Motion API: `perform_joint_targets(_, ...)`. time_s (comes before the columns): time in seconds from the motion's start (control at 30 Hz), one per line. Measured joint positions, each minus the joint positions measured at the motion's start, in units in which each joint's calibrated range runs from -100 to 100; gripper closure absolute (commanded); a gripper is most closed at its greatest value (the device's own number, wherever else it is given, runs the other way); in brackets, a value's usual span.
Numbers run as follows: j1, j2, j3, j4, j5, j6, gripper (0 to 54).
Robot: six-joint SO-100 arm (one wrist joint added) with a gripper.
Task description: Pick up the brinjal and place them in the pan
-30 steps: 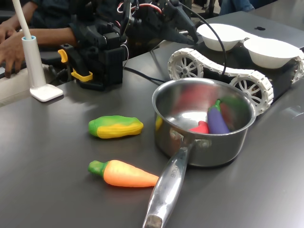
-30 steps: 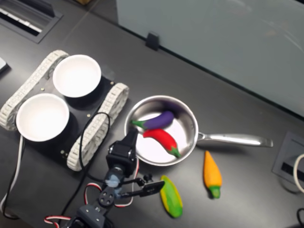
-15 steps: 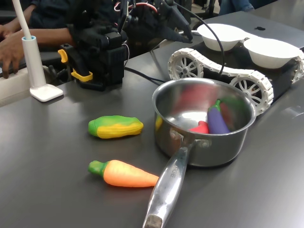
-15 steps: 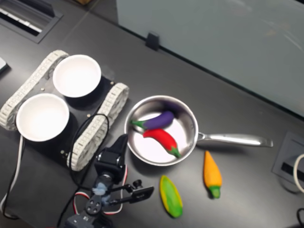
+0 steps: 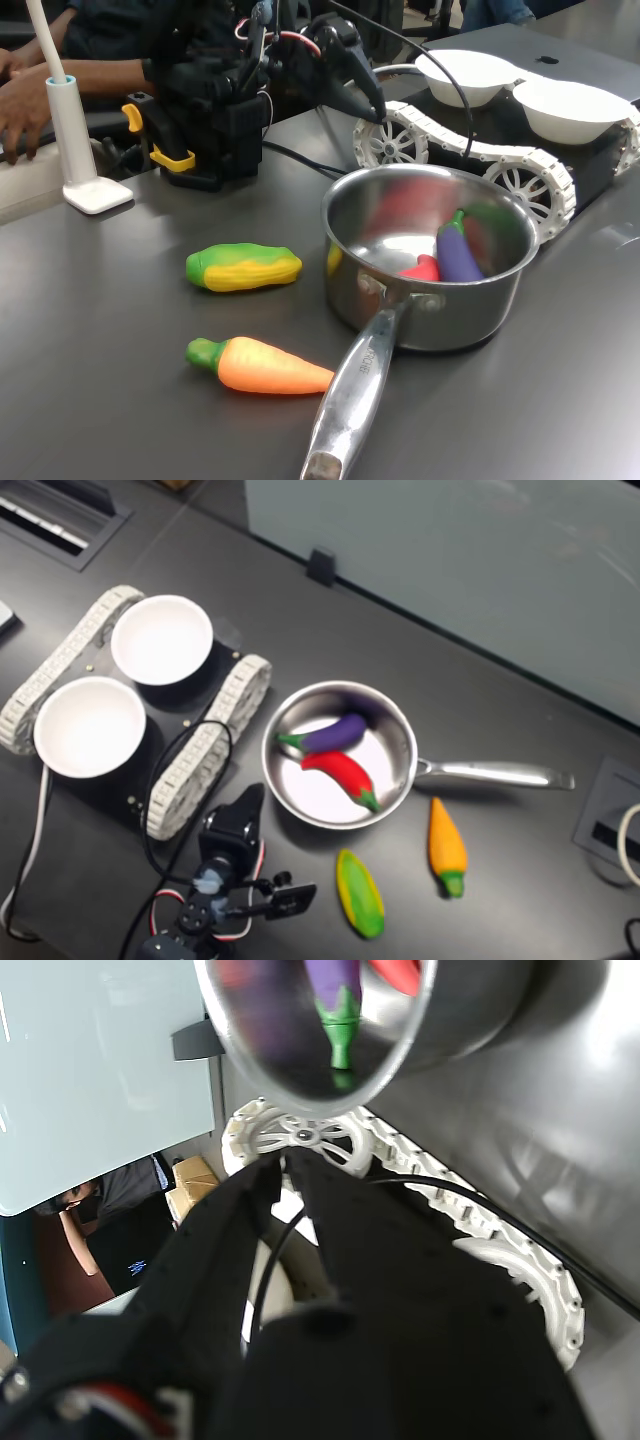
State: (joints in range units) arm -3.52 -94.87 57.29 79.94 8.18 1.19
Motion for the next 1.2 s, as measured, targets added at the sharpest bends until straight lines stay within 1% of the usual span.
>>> perform_joint_targets(0.13,0.00,-0.42,1.72,3.14,-0.39,0.18,53.6)
perform_joint_targets(0.33,0.00,-0.42,3.62,5.44,-0.83,0.55,53.6)
perform_joint_targets(0.47,0.00,-0.42,6.24,5.95,-0.83,1.10,53.6)
perform_joint_targets(0.8,0.00,-0.34,14.21,5.86,-0.83,1.19,53.6)
perform_joint_targets(0.93,0.00,0.00,18.01,4.16,-0.83,2.02,53.6)
perform_joint_targets(1.03,0.00,0.00,18.64,3.40,-0.83,2.75,53.6)
perform_joint_targets(1.2,0.22,0.00,18.64,2.89,-1.51,2.75,53.6)
